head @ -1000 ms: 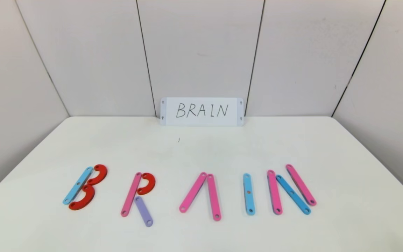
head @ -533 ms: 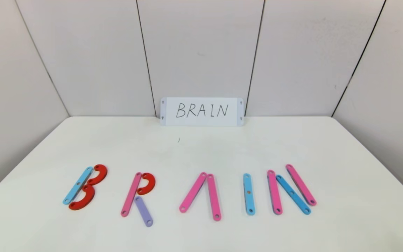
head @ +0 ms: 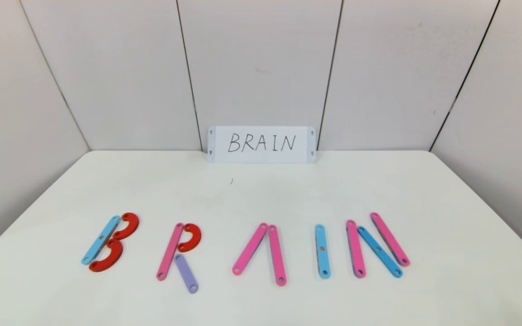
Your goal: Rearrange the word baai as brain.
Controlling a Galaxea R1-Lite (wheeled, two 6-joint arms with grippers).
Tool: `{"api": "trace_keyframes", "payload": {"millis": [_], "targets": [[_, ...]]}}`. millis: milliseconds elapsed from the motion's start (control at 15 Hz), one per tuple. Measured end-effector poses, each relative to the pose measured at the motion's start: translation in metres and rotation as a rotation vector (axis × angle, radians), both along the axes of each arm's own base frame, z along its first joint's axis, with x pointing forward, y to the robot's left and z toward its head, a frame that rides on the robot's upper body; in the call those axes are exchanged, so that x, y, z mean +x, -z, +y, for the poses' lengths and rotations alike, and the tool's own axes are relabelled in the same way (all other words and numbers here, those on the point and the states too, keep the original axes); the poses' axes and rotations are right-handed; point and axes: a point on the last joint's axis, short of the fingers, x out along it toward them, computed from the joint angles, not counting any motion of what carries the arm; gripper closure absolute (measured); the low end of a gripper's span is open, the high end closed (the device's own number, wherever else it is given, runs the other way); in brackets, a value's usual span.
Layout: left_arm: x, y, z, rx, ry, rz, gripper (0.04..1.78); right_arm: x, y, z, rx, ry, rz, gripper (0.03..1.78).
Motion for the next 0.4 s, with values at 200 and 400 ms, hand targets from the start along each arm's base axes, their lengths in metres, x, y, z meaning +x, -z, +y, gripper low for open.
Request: {"api": "trace_keyframes", "payload": {"millis": [200, 400], "targets": [[0.0, 0.0, 0.0, 0.0, 0.0, 0.0, 0.09, -0.0001, -0.0003, 0.0, 0.003, 0.0, 0.0, 0.07], [0.0, 0.0, 0.0, 0.0, 0.0, 0.0, 0.09, -0.0001, -0.0003, 0.0, 0.005, -0.001, -0.001, 0.07]]}}
